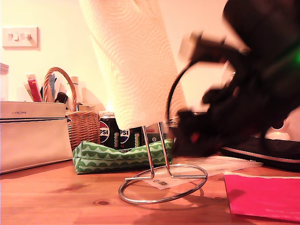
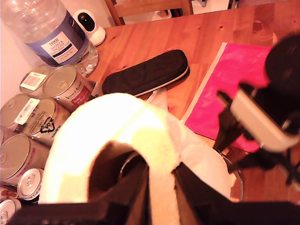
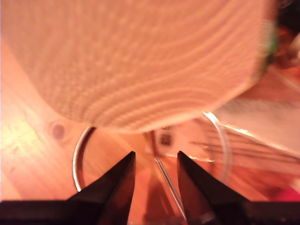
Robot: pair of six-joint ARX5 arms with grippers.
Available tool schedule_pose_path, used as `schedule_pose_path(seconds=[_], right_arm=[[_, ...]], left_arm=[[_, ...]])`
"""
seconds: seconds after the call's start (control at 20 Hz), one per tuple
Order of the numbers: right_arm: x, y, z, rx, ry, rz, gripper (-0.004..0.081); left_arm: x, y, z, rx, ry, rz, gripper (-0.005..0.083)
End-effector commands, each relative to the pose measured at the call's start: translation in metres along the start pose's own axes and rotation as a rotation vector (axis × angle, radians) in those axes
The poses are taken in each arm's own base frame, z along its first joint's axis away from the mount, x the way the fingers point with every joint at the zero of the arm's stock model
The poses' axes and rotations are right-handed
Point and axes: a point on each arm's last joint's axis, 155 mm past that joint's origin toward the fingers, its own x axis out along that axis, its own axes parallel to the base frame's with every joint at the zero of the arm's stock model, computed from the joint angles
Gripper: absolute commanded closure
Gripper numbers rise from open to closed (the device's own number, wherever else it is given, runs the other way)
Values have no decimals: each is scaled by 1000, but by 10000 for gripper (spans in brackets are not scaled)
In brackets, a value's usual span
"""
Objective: Insert the paper towel roll into the metallic stand.
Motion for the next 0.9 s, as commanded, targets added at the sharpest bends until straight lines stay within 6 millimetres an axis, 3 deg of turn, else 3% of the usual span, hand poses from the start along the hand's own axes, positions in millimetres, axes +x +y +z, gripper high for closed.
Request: schedule_pose_path(seconds=[0.0,0.1,0.25,0.35,0.55,0.85], right_arm=[[-12,1,-6,16,32,4,521],[-27,6,-7,23,56,22,553],[-54,8,10,14,8,19,771],[-74,5,25,58,-46,9,781],[-103,-2,29,97,-74,8,781],[-119,-7,37,110,-123,8,781]], left_arm=[[1,4,10,21,-25,8,797],[7,3,5,20,-6,-4,797],[15,0,2,27,3,-29,797],[19,-2,1,36,7,-41,797],[19,-3,5,61,-15,-48,797],[19,-3,5,67,-12,-49,796]])
